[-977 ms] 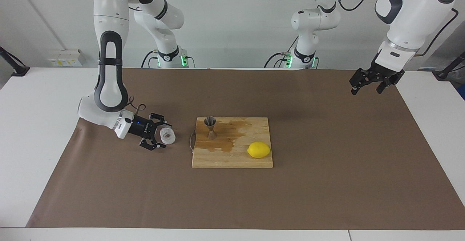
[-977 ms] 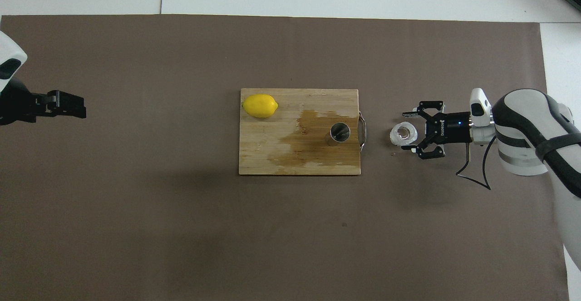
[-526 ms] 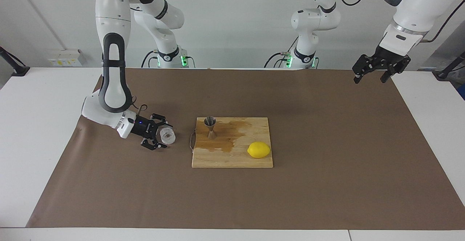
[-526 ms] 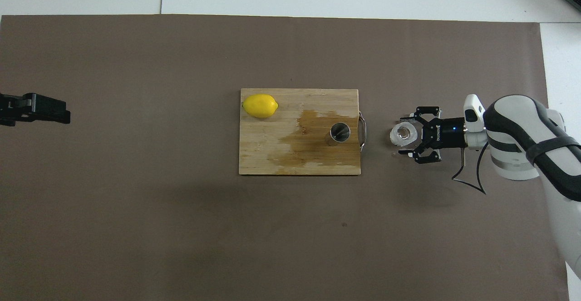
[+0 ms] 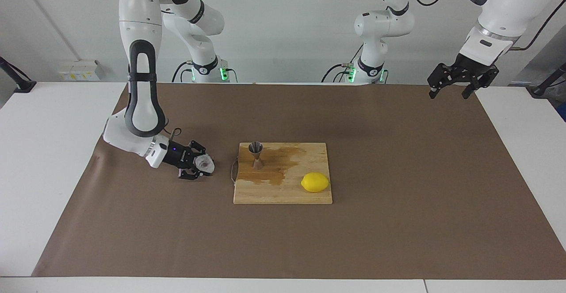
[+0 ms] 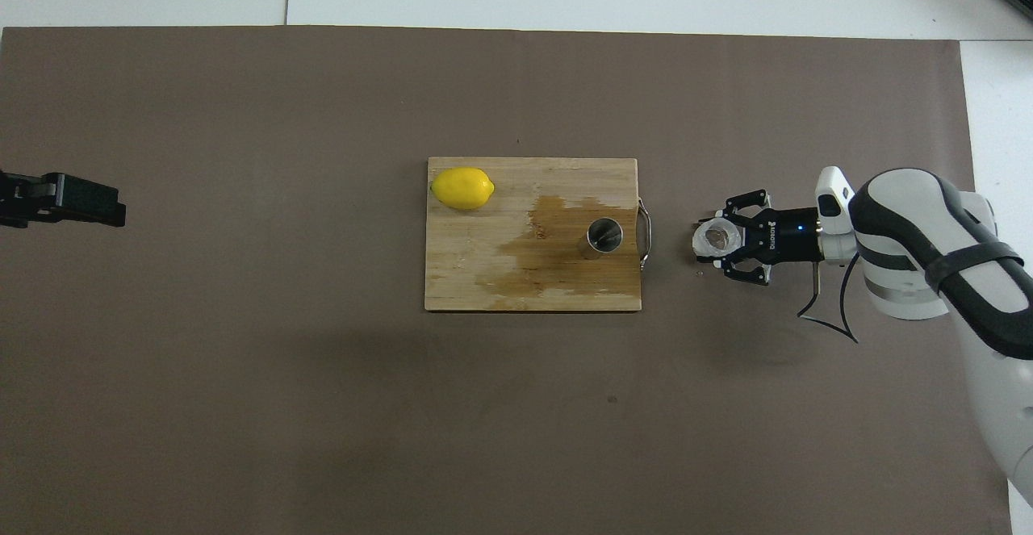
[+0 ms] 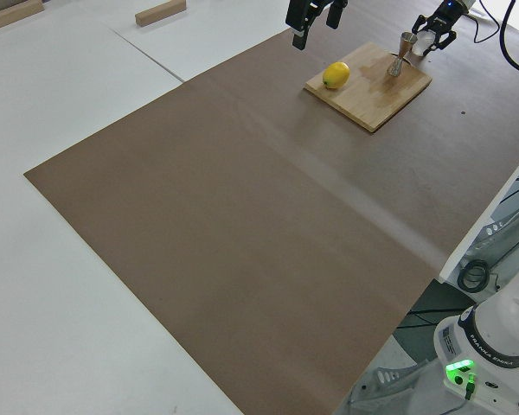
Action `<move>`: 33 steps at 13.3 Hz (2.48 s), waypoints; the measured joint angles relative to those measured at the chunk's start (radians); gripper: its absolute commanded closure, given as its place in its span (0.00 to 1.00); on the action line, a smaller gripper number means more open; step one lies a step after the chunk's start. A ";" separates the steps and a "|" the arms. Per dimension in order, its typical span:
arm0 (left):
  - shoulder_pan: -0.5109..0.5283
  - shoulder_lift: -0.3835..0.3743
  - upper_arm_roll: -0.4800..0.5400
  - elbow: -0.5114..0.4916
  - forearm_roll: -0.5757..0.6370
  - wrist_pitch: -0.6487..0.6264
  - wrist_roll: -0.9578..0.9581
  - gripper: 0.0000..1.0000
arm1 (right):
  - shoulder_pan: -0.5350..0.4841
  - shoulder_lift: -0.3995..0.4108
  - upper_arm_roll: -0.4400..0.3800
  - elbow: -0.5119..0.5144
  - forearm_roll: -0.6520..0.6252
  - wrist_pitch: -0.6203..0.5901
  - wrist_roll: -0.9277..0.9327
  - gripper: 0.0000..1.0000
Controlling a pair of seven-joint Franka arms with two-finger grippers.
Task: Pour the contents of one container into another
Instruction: 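Lift the white cup with the right gripper over the metal cup, then tilt the white cup with the right gripper to pour into the metal cup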
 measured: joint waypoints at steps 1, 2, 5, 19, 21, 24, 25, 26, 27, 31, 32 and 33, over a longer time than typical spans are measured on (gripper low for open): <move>0.000 -0.001 -0.002 0.000 0.000 -0.001 0.000 0.00 | 0.001 0.000 0.000 0.004 0.000 0.000 0.000 0.67; 0.000 -0.001 -0.005 0.000 -0.001 -0.002 0.000 0.00 | 0.003 -0.002 0.000 0.012 0.000 0.000 0.010 0.67; 0.001 -0.001 -0.009 0.000 -0.001 -0.010 0.000 0.00 | 0.035 -0.040 0.001 0.031 -0.019 0.000 0.138 0.67; -0.068 -0.003 0.036 0.000 -0.003 -0.039 0.001 0.00 | 0.336 -0.238 0.004 0.134 -0.646 0.003 1.110 0.67; -0.065 -0.004 0.041 0.000 -0.003 -0.041 0.001 0.00 | 0.356 -0.238 0.004 0.139 -0.705 0.003 1.163 0.67; -0.063 -0.004 0.040 0.000 -0.003 -0.041 0.001 0.00 | 0.403 -0.238 0.005 0.156 -0.803 0.003 1.256 0.67; -0.058 -0.004 0.034 0.000 -0.003 -0.041 0.001 0.00 | 0.415 -0.238 0.005 0.159 -0.823 0.003 1.274 0.67; -0.056 -0.004 0.029 0.000 -0.003 -0.041 0.001 0.00 | 0.423 -0.238 0.006 0.161 -0.852 0.003 1.292 0.67; -0.056 -0.004 0.024 0.000 -0.003 -0.041 0.001 0.00 | 0.432 -0.238 0.005 0.161 -0.884 0.003 1.311 0.67; -0.063 -0.004 0.017 0.000 -0.003 -0.041 0.001 0.00 | 0.469 -0.238 0.006 0.173 -0.967 -0.015 1.378 0.67; -0.065 -0.004 0.019 0.000 -0.003 -0.041 0.001 0.00 | 0.470 -0.238 0.006 0.180 -0.975 -0.027 1.383 0.67; -0.065 -0.004 0.022 0.000 -0.003 -0.041 0.001 0.00 | 0.471 -0.238 0.006 0.187 -0.990 -0.038 1.396 0.67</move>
